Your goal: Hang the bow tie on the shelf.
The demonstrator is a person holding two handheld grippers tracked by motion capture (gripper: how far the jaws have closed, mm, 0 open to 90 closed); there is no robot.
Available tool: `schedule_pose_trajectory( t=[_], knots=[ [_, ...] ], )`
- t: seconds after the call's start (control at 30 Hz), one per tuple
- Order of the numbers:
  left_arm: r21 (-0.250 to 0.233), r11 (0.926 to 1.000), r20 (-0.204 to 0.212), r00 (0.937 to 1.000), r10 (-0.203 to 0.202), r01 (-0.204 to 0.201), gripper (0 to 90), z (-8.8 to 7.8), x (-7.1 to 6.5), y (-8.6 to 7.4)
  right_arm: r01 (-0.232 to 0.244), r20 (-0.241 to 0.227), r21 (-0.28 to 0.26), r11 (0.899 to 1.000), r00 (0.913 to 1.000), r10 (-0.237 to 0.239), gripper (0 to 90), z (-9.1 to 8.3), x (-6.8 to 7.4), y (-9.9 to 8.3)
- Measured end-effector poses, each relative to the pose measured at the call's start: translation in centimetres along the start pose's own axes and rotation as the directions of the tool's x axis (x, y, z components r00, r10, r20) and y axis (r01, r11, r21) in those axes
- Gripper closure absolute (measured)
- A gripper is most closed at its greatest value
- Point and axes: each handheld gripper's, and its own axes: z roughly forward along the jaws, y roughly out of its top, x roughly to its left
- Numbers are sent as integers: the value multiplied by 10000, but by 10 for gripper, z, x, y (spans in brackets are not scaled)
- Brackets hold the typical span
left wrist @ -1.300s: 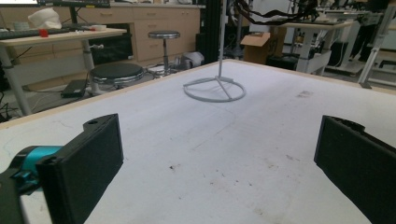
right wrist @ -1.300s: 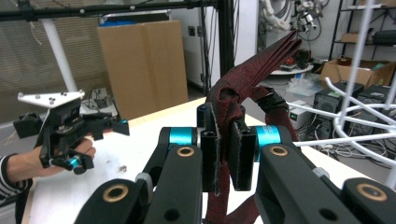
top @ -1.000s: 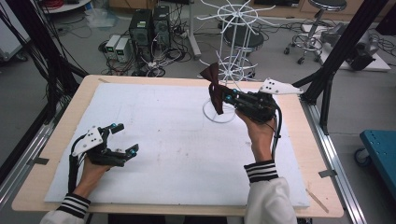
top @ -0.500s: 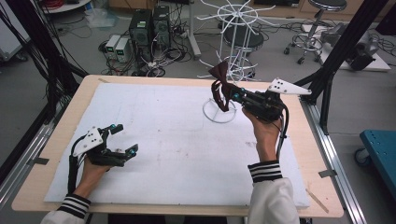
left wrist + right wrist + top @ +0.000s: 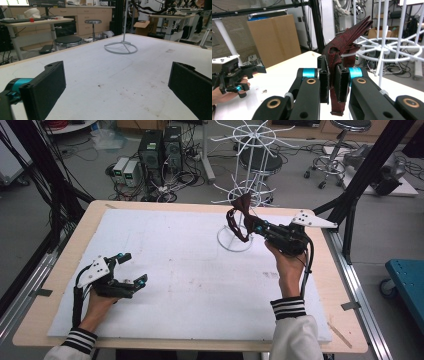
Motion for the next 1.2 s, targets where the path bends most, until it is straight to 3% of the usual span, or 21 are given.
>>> schedule_pose_trajectory(
  t=[0.47, 0.77, 1.2],
  knots=[
    [-55, 10000, -94, 10000, -29, 28, 17, -3, 1, -3, -336, 175, 324, 9989, 9993, 331, 852, -2, -7, -22],
    [-115, 9999, -175, 9998, 10, -12, 17, -5, 2, -5, -513, 395, 838, 9952, 9981, 481, 853, 1, -11, -36],
    [-172, 9998, -299, 9995, -132, 127, 17, -8, 4, -11, -179, 751, 1542, 9879, 9972, 64, 851, 12, -17, -44]
  ],
)
